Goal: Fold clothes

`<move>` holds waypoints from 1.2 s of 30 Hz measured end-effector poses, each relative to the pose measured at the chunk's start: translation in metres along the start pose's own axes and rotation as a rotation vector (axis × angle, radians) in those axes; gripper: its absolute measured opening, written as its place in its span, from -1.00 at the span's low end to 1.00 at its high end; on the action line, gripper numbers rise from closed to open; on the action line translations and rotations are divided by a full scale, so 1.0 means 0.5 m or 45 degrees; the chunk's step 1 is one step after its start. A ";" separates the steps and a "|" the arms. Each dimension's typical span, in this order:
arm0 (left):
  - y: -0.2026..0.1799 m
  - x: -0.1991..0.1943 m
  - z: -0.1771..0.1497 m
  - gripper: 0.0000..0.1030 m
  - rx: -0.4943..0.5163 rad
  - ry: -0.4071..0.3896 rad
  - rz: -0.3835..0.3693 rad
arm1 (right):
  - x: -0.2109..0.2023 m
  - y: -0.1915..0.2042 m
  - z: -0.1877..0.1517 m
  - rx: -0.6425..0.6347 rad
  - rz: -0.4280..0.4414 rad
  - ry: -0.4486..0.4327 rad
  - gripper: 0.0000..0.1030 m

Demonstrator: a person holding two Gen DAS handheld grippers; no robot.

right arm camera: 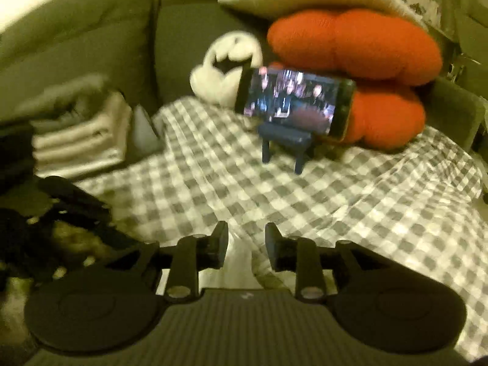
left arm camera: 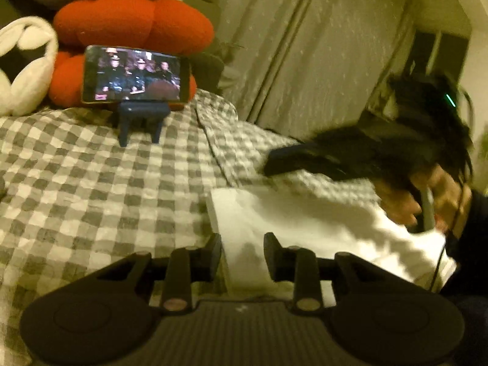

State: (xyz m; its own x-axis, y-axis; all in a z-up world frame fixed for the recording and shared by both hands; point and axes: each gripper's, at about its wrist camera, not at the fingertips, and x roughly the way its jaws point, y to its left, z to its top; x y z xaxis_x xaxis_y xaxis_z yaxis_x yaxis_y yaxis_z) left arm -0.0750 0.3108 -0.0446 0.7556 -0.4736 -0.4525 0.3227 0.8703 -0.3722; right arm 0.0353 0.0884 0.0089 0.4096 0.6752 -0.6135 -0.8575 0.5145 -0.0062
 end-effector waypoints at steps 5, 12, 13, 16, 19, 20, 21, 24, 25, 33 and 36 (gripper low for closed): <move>-0.039 0.016 0.021 -0.40 -0.061 -0.009 -0.037 | -0.105 0.010 -0.059 -0.082 -0.108 0.043 -0.41; -0.121 0.075 0.011 -0.40 -0.109 0.027 -0.058 | -0.211 0.089 -0.159 -0.207 -0.198 0.147 -0.60; -0.122 0.090 0.007 -0.40 -0.137 0.047 -0.052 | -0.214 0.104 -0.173 -0.247 -0.209 0.165 -0.60; -0.119 0.114 -0.004 -0.41 -0.181 0.059 -0.014 | -0.212 0.133 -0.210 -0.336 -0.225 0.218 -0.60; -0.120 0.115 -0.008 -0.42 -0.193 0.054 0.004 | -0.209 0.139 -0.226 -0.370 -0.210 0.243 -0.60; -0.121 0.114 -0.007 -0.41 -0.194 0.049 0.005 | -0.207 0.139 -0.228 -0.377 -0.199 0.245 -0.60; -0.122 0.113 -0.008 -0.41 -0.195 0.049 0.008 | -0.205 0.138 -0.230 -0.383 -0.187 0.247 -0.60; -0.119 0.113 -0.012 -0.41 -0.206 0.054 0.002 | -0.188 0.145 -0.236 -0.423 -0.171 0.284 -0.60; -0.118 0.112 -0.013 -0.41 -0.208 0.055 -0.001 | -0.179 0.148 -0.239 -0.443 -0.178 0.303 -0.62; -0.114 0.112 -0.011 -0.42 -0.213 0.059 -0.010 | -0.200 0.144 -0.225 -0.394 -0.177 0.284 -1.00; -0.112 0.110 -0.009 -0.42 -0.223 0.065 -0.013 | -0.213 0.152 -0.223 -0.370 -0.167 0.261 -1.00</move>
State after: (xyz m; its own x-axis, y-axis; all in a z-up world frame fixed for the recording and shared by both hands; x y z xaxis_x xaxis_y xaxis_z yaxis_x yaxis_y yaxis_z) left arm -0.0541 0.2355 -0.0524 0.7213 -0.4924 -0.4871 0.2225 0.8307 -0.5104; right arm -0.1082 -0.0033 -0.0144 0.4763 0.4787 -0.7376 -0.8664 0.3984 -0.3010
